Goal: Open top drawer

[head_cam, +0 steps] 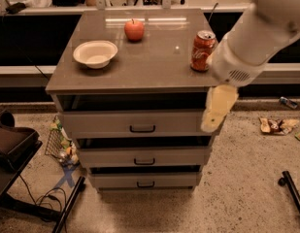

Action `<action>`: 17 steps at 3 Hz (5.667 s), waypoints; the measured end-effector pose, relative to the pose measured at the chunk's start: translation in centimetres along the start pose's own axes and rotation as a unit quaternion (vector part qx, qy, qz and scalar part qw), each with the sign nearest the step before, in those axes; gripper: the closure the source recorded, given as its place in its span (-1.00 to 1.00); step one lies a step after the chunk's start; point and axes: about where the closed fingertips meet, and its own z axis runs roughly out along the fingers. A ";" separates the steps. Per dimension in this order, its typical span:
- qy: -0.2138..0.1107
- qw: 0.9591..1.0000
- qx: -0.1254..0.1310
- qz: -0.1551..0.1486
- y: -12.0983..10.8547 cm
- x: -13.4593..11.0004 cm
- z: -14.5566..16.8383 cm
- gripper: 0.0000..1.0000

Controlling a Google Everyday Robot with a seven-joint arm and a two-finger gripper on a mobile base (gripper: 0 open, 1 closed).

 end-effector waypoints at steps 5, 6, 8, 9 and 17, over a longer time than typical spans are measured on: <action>0.049 0.997 0.008 -0.052 6.3 -4.4 19.0 -1.00; 0.042 0.996 0.012 -0.072 6.5 -6.3 22.2 -1.00; 0.055 0.994 0.010 -0.091 6.4 -8.2 27.3 -1.00; 0.055 0.994 -0.003 -0.093 6.7 -8.8 29.9 -1.00; 0.042 0.992 -0.044 -0.109 7.9 -11.0 35.1 1.00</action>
Offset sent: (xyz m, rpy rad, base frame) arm -0.0282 0.0356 -0.1700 -0.2694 -0.0018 -0.0239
